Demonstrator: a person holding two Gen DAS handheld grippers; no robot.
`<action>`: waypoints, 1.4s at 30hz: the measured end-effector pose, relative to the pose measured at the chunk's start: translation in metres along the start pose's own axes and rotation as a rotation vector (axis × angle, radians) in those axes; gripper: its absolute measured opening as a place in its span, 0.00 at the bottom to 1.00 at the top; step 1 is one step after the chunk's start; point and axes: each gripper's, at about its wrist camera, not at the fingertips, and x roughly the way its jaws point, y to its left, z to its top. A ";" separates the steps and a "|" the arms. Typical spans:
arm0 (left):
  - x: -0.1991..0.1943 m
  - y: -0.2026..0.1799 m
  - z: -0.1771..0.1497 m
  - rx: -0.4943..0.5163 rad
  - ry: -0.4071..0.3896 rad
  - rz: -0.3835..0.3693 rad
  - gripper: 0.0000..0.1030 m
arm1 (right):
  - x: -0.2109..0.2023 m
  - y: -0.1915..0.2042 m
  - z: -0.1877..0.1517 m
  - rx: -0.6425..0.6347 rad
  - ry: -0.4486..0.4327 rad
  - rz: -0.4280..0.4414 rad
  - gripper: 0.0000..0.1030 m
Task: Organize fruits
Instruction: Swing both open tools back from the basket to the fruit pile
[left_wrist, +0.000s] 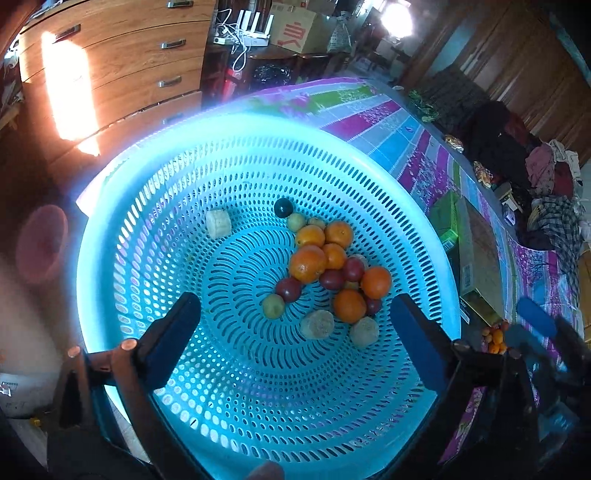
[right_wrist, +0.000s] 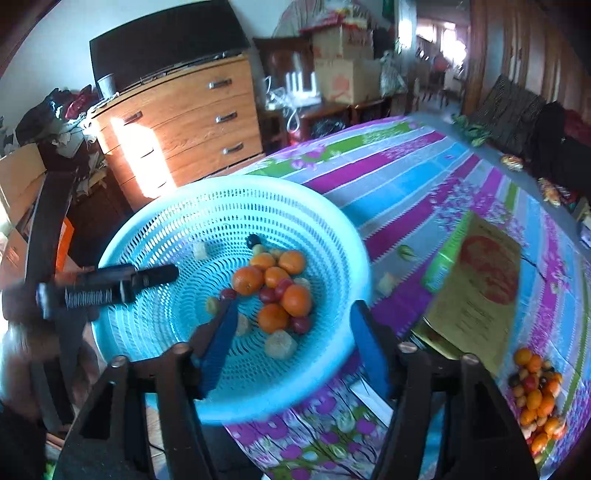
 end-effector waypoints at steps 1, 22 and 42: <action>0.000 -0.001 -0.001 0.000 0.002 -0.004 1.00 | -0.006 -0.002 -0.010 -0.004 -0.006 -0.012 0.72; -0.024 -0.249 -0.079 0.533 -0.072 -0.505 1.00 | -0.117 -0.144 -0.267 0.364 0.094 -0.282 0.77; 0.209 -0.388 -0.152 0.737 0.211 -0.278 0.35 | -0.133 -0.290 -0.367 0.710 0.068 -0.363 0.72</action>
